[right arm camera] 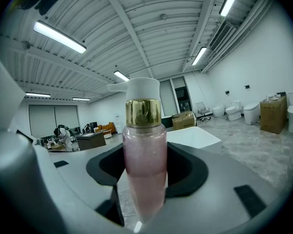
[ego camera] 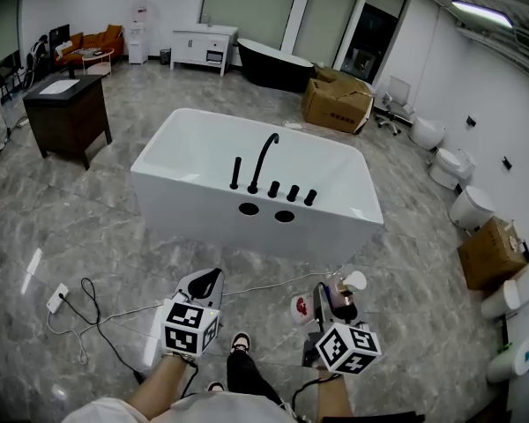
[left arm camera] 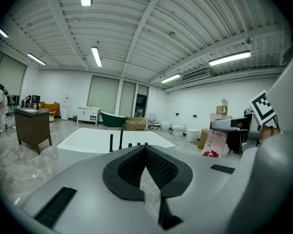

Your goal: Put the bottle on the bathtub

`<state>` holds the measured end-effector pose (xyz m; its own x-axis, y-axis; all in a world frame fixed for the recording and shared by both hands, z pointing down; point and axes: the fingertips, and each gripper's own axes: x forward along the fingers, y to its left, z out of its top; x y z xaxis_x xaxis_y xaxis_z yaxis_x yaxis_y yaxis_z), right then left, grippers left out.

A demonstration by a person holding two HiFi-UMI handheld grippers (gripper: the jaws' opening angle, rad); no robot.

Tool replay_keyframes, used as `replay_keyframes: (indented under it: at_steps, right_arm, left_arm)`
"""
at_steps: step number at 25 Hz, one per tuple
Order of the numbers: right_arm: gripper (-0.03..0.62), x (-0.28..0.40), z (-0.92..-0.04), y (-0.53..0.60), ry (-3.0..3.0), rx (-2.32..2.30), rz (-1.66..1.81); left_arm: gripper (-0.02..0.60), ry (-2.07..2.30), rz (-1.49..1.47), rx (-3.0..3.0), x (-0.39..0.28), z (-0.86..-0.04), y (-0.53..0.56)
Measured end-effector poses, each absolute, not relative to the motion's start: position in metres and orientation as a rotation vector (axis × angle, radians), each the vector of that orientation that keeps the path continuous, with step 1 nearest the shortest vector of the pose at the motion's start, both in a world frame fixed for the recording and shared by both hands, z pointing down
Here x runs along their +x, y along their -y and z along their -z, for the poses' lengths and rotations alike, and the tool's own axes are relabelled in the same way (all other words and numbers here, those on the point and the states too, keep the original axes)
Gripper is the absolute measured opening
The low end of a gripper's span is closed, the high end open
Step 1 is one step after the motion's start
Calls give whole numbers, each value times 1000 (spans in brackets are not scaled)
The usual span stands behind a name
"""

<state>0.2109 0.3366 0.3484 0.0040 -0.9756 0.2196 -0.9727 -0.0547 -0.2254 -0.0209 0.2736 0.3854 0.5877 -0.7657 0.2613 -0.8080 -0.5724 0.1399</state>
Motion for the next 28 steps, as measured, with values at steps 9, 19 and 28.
replay_keyframes:
  at_steps: [9,19,28]
  right_arm:
    - [239,224,-348,-289,-2164,-2225,499]
    - [239,242,-352,-213,-2201,-2200,508]
    - [239,273,-358,-151,-2206,-2189,541]
  left_arm:
    - [15,1309,-231,2559,-13,-386,-226]
    - [15,1321,-241,2546,7,-392,-158]
    - [15,1322,-283,2540,36,-396,-98]
